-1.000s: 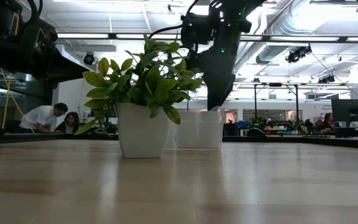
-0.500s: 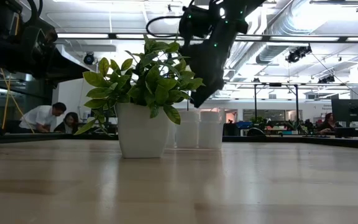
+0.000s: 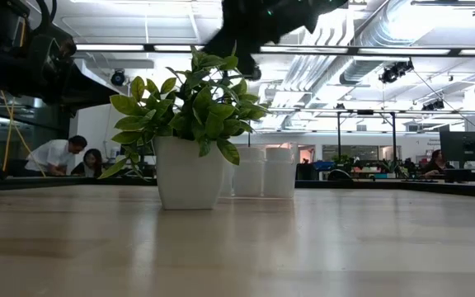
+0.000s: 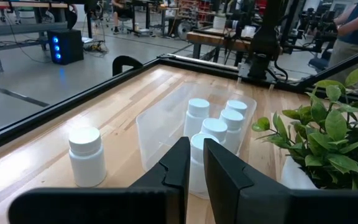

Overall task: Pick and place pill bottles into a basket
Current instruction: Put the white pill bottle in the transparent bin

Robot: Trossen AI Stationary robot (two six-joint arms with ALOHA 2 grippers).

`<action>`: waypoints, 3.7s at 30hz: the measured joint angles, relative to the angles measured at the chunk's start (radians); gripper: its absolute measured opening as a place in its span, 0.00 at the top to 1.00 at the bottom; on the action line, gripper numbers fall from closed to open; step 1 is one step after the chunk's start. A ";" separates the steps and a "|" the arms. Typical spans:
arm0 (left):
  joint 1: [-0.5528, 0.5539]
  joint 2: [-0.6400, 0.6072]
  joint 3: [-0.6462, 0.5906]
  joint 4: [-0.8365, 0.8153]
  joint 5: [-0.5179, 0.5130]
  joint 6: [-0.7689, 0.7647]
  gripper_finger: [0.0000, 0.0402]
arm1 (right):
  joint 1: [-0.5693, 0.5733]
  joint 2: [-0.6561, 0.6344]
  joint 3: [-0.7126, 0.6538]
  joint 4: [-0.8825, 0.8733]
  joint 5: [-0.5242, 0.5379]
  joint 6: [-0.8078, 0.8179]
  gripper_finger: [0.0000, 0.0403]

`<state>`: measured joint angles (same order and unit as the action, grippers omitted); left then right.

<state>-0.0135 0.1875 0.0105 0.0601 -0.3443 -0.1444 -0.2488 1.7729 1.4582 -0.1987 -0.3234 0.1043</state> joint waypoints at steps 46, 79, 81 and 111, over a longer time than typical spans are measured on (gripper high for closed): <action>0.000 0.000 0.000 0.000 0.006 -0.018 0.79 | 0.193 -1.330 -1.448 1.000 0.414 0.137 1.00; 0.000 0.000 0.000 0.002 0.018 -0.071 0.79 | 0.189 -1.438 -1.449 0.458 0.524 0.232 1.00; 0.000 0.000 0.000 0.002 0.042 -0.071 0.77 | 0.189 -1.439 -1.449 0.464 0.517 0.232 1.00; 0.000 0.392 0.632 -0.308 -0.085 0.090 0.38 | 0.190 -1.439 -1.450 0.440 0.553 0.233 0.99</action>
<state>-0.0132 0.5799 0.6423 -0.2477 -0.4296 -0.0544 -0.0589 0.3344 0.0082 0.2409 0.2294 0.3374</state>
